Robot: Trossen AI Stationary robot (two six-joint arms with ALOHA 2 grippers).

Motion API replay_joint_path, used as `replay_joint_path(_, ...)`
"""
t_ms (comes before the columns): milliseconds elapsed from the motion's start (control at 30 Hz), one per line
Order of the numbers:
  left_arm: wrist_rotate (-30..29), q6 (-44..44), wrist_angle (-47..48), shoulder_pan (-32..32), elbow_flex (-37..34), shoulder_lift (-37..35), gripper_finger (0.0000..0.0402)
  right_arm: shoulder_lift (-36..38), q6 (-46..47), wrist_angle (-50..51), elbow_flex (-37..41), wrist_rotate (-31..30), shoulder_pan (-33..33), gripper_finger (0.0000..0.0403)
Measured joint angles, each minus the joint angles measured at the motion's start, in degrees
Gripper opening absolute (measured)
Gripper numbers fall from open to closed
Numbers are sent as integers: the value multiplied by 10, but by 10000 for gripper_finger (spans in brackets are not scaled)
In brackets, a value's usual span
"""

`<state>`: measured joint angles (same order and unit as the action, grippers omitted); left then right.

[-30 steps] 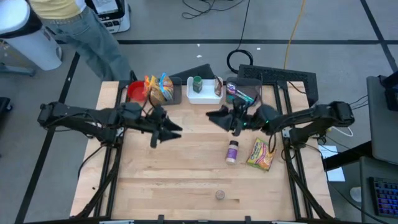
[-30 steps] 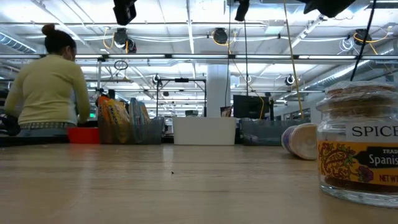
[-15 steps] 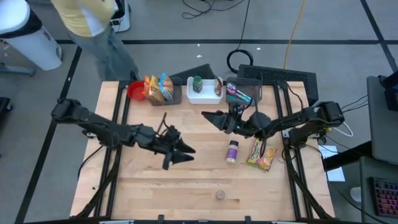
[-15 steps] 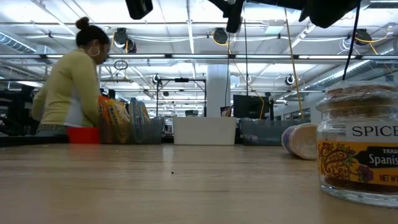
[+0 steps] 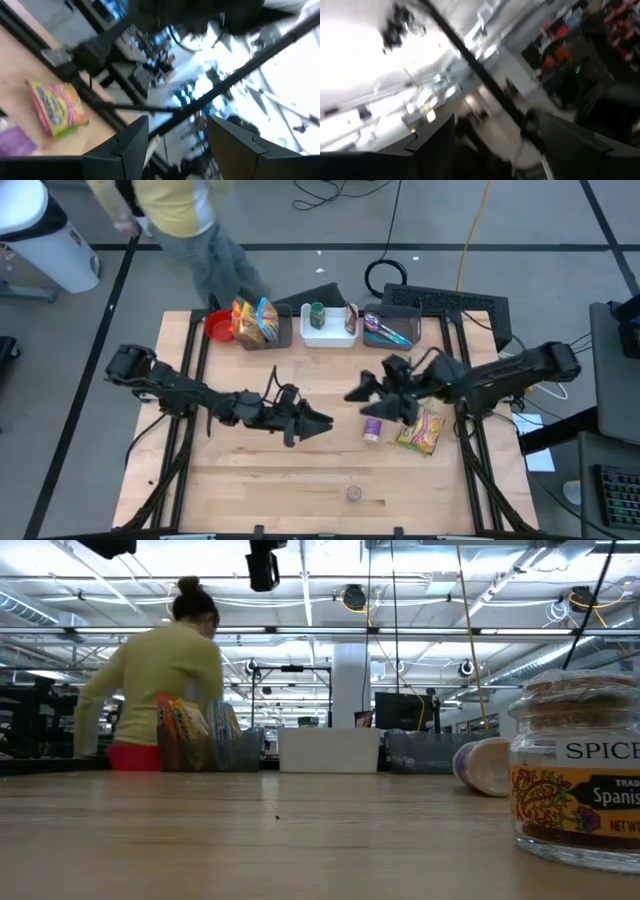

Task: Pick & Place Food Item
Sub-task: Put the brown seasoning bottle into the white bin

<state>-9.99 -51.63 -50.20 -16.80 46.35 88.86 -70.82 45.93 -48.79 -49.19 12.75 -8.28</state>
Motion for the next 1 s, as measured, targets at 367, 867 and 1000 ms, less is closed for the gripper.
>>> replay_joint_path(367,-53,-10,34,-14,42,11,209,161,-94,444,0,-117,-120,279)
replay_joint_path(867,-60,-18,486,-62,269,24,209,154,23,457,142,-308,-310,279)
replay_joint_path(1000,-101,10,510,-93,318,72,209,154,28,346,192,-321,-324,279)
